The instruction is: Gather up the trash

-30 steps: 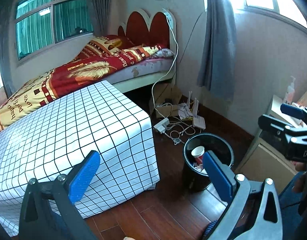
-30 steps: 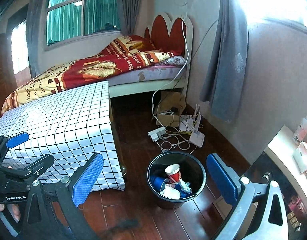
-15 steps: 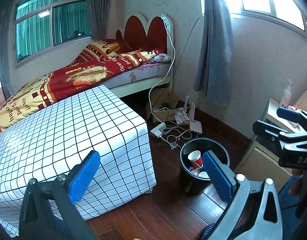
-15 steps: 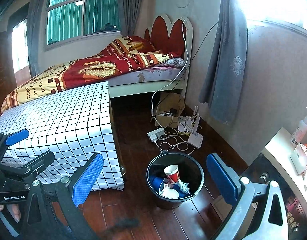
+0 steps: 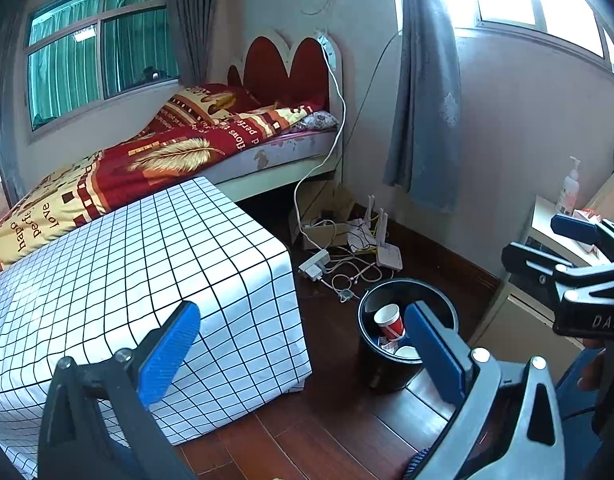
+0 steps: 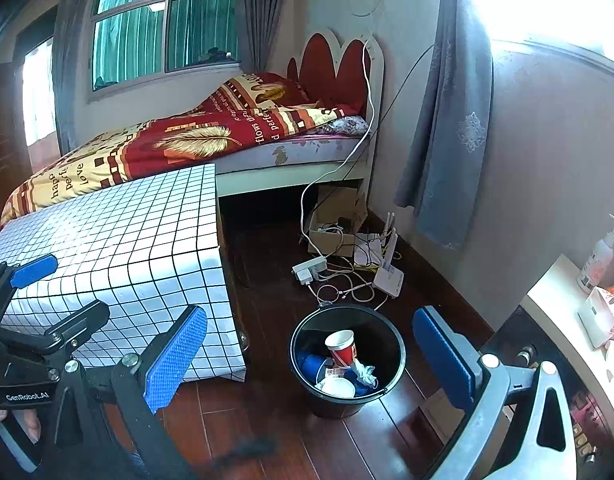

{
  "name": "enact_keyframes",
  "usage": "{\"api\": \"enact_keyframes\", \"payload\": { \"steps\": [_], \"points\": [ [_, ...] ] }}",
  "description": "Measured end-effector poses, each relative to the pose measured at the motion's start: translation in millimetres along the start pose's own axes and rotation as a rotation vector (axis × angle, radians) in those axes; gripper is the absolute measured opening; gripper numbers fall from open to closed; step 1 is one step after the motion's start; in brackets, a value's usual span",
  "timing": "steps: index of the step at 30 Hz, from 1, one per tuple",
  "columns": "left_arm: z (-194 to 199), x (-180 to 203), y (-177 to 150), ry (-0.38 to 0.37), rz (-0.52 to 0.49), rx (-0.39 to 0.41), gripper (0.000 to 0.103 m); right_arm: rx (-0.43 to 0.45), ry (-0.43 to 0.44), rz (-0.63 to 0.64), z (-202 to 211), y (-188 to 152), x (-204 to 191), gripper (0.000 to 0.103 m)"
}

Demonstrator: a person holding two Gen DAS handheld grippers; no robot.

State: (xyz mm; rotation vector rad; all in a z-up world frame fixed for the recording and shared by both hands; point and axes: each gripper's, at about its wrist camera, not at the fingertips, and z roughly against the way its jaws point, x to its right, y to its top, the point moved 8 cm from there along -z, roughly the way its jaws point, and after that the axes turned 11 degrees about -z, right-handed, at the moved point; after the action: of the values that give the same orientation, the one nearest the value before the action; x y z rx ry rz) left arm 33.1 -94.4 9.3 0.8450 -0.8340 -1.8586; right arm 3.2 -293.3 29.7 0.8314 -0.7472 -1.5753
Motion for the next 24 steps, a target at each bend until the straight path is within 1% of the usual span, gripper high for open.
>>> {"api": "enact_keyframes", "payload": {
  "steps": [24],
  "points": [
    [0.6,1.7,4.6,-0.008,-0.011,0.011,0.103,0.001,-0.004,0.013,0.7,-3.1,-1.2,0.103]
  ]
}}
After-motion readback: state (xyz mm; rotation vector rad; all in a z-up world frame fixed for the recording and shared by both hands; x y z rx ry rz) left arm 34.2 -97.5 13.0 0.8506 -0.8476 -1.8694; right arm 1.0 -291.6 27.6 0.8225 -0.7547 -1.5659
